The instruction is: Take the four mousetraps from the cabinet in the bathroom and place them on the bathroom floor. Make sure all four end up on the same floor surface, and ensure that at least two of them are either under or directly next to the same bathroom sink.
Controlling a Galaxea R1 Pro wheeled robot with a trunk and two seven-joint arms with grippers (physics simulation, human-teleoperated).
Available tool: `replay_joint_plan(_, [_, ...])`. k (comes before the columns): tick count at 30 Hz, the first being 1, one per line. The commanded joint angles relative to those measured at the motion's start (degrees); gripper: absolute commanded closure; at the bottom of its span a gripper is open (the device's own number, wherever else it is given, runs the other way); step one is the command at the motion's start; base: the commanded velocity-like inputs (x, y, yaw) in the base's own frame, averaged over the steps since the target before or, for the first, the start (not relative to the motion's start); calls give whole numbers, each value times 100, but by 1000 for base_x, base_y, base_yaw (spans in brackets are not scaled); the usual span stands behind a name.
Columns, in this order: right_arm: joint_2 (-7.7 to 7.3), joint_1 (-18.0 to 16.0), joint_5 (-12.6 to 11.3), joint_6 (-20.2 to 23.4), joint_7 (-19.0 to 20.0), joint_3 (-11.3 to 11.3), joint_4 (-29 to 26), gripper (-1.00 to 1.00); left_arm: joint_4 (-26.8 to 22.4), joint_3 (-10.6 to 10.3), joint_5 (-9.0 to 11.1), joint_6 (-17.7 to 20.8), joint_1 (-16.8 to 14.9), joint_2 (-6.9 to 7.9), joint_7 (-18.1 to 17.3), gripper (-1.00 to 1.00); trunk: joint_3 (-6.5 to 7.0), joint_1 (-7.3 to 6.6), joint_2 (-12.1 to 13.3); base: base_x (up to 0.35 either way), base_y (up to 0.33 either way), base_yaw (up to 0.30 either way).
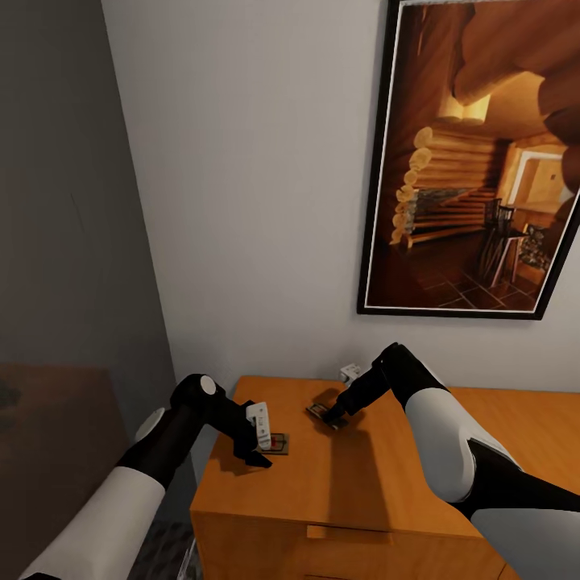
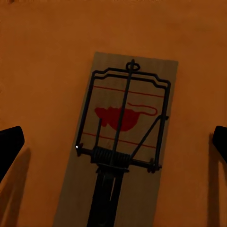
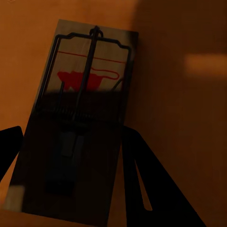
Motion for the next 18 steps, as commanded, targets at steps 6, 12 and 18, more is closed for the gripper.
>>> replay_joint_plan(6, [0,2,-9,31,15,-2,0,100,169,-1,7,17,4,-4,-29,-100,-2,1,1,0,0,0])
replay_joint_plan(12, [0,2,-9,31,14,-2,0,100,168,-4,9,27,4,-9,-47,-100,-2,1,1,0,0,0])
replay_joint_plan(18, [0,3,-9,31,13,-2,0,100,170,-1,14,43,5,-9,-62,-100,-2,1,1,0,0,0])
